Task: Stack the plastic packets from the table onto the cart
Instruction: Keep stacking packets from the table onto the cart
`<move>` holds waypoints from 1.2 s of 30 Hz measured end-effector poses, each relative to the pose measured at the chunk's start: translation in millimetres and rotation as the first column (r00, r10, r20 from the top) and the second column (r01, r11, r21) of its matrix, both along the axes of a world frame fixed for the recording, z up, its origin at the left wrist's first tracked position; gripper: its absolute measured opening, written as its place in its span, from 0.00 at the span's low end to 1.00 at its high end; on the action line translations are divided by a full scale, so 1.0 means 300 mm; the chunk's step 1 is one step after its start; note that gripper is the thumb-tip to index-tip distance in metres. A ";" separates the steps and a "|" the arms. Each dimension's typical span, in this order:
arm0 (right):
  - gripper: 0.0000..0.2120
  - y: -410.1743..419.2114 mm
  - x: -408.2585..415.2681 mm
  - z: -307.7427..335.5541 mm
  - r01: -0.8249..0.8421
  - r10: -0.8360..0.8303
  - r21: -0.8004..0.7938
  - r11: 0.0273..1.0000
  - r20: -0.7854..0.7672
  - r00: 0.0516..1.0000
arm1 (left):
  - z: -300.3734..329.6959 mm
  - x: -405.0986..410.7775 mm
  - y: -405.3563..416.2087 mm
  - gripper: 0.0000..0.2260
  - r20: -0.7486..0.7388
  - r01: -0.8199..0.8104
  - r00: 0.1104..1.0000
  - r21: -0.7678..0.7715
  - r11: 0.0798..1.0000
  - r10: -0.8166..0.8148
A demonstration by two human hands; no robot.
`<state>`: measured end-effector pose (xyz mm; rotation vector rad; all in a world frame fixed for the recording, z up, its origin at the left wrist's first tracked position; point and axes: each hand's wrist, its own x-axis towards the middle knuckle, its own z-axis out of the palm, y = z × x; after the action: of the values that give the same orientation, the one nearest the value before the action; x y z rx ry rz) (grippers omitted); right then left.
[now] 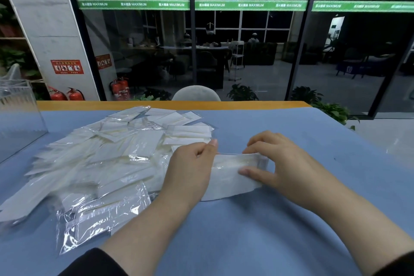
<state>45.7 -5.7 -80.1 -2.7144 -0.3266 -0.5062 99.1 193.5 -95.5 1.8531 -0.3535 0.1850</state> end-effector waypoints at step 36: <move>0.19 0.042 -0.013 -0.027 -0.075 0.049 0.360 0.930 0.082 0.995 | 0.025 -0.024 0.044 0.08 0.107 0.239 0.949 0.363 0.901 -0.295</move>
<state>41.8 7.0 -88.3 -2.3248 -0.3032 -0.5832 91.8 206.6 -87.9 2.1158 -0.7921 0.0845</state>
